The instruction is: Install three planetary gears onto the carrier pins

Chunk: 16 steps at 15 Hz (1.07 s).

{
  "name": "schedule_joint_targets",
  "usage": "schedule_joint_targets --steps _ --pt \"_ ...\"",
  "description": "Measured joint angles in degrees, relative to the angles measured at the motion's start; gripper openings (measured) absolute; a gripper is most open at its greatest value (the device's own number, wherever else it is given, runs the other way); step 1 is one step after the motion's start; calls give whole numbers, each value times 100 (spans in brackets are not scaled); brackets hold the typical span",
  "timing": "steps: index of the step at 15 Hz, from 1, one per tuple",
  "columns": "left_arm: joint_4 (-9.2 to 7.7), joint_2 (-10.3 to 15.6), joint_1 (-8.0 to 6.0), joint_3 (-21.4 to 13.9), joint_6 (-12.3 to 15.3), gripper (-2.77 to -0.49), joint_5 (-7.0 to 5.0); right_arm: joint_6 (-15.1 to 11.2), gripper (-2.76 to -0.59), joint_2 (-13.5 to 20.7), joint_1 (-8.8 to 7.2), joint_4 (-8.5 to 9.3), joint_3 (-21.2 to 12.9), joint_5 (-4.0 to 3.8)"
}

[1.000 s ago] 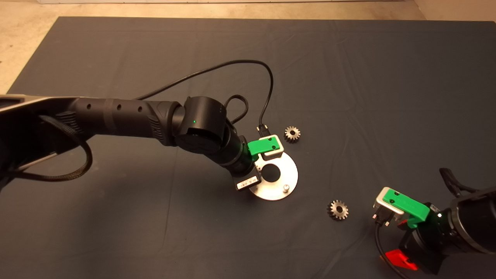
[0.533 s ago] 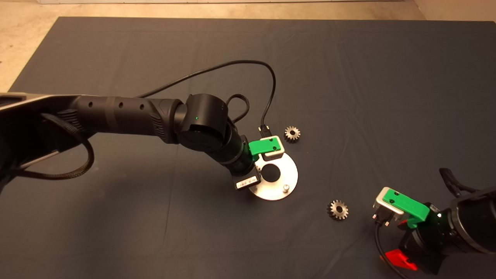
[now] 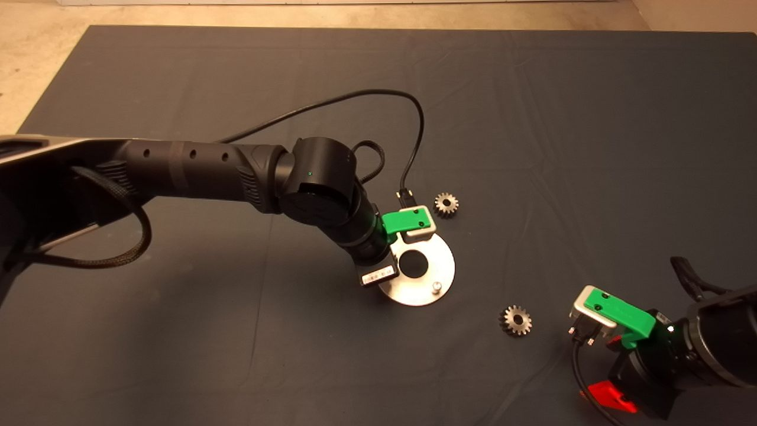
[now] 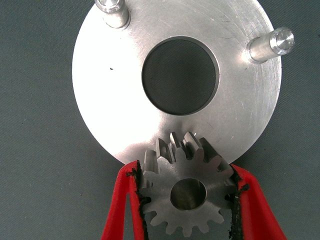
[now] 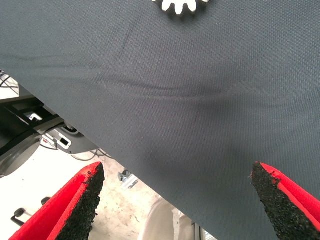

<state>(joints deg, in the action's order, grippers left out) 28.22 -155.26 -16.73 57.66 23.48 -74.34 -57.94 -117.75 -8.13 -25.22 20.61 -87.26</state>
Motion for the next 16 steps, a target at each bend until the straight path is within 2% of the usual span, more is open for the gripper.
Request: schedule_joint_targets --steps 4,16 --pt "-44 -9 -11 50 -88 -267 15 0 -118 0 0 1 0 2" --pt "-69 -63 -30 123 -94 -267 2 -5 -118 0 0 1 0 2"
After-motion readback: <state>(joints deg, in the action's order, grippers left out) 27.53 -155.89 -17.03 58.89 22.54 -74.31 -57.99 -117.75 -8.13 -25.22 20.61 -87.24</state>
